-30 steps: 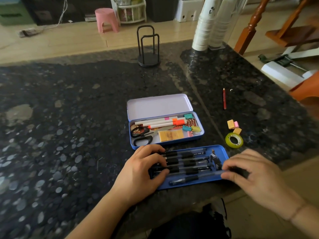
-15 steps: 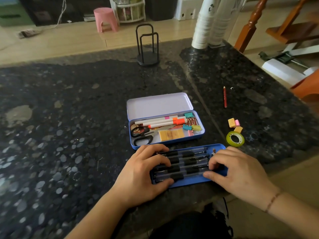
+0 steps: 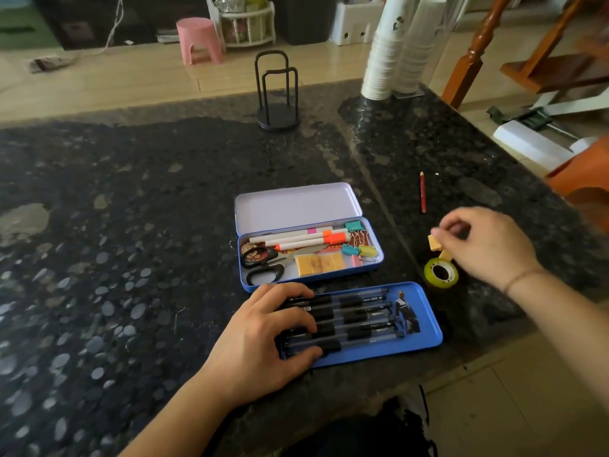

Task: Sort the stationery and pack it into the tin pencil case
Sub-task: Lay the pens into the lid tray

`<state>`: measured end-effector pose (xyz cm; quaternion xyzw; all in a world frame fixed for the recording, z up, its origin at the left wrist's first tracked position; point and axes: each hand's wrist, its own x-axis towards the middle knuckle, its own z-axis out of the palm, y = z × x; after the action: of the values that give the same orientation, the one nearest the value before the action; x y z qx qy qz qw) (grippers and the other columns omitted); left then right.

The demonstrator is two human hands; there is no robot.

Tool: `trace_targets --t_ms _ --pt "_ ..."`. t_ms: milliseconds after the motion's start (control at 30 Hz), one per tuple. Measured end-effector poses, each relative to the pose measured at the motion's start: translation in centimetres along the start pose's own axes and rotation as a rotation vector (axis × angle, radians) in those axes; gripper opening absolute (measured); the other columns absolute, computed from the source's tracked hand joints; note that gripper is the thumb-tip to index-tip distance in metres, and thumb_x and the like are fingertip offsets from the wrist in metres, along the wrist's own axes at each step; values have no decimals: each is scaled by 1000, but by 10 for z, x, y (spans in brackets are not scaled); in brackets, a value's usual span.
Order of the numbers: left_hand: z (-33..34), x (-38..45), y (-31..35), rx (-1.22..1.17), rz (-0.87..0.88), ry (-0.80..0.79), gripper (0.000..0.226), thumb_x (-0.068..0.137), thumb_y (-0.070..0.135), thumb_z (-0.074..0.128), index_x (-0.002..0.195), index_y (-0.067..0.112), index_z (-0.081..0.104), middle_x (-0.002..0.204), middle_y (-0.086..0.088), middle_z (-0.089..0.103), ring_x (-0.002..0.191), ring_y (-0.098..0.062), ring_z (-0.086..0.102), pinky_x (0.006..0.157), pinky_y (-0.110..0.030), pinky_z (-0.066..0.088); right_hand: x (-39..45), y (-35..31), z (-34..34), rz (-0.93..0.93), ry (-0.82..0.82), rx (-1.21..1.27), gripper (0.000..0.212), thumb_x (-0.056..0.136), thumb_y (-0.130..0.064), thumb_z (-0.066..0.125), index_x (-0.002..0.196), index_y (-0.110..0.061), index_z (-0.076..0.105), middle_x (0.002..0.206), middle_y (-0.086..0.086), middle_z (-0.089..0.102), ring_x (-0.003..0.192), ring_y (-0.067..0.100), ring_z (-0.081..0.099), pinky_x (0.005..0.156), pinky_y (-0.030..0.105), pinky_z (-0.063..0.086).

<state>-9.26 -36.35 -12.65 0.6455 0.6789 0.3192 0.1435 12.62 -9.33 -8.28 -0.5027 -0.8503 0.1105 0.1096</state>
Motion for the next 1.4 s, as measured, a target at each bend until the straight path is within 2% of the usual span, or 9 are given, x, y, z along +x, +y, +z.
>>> trace_targets --t_ms 167,333,400,500,567,767,1033,1233,1400 --pt "-1 0 1 -4 -6 7 22 73 47 77 90 37 66 128 18 52 120 -3 47 98 -26 45 76 -4 30 203 -37 -188 40 83 -64 54 86 -26 67 84 3 67 81 27 63 64 33 49" --pt "-1 0 0 -12 -7 3 21 75 44 77 91 35 68 128 16 52 121 -4 47 99 -24 43 88 -22 38 251 34 -312 28 90 -45 56 96 -22 70 89 8 67 83 31 63 62 32 44" --pt "-1 0 -1 -19 -7 2 20 76 43 77 91 34 68 128 15 53 121 -4 47 100 -24 42 68 -27 21 103 64 -128 20 91 -38 57 94 -22 69 88 6 67 81 27 61 63 33 45" --pt "-1 -1 -2 -22 -4 -5 19 77 44 75 92 35 68 128 16 53 121 -3 46 100 -22 41 -3 -39 -4 -391 136 100 16 90 -32 60 92 -18 68 87 1 63 81 22 58 69 38 50" --pt "-1 0 -2 -14 -3 -6 18 78 45 73 92 35 69 127 15 53 121 -2 46 100 -21 41 -62 -44 -6 -604 47 97 16 90 -33 61 91 -19 69 88 -5 63 82 17 58 69 37 51" --pt "0 -1 -2 -22 -17 5 16 80 47 68 91 36 68 126 16 54 121 -2 46 99 -26 44 -126 -43 17 -753 -56 6 21 91 -38 52 87 -25 69 86 -10 59 75 13 58 57 31 51" --pt "2 0 -1 -27 -12 36 12 82 42 69 91 33 70 125 14 55 120 -3 47 97 -30 46 -132 -46 28 -847 -201 73 12 93 -27 54 96 -24 65 95 -9 57 85 9 54 71 26 50" --pt "-1 -1 0 23 45 -22 46 74 57 74 114 36 64 134 17 48 127 -4 43 103 -31 43 -121 -28 19 -669 4 9 20 88 -37 60 96 -22 71 94 -7 65 87 15 60 70 35 51" --pt "0 0 3 163 109 -82 59 74 67 67 126 42 58 145 15 41 137 -11 31 108 -40 38 -70 -2 -6 -57 -2 -251 40 82 -59 56 103 -25 61 95 -4 60 89 17 56 61 31 49"
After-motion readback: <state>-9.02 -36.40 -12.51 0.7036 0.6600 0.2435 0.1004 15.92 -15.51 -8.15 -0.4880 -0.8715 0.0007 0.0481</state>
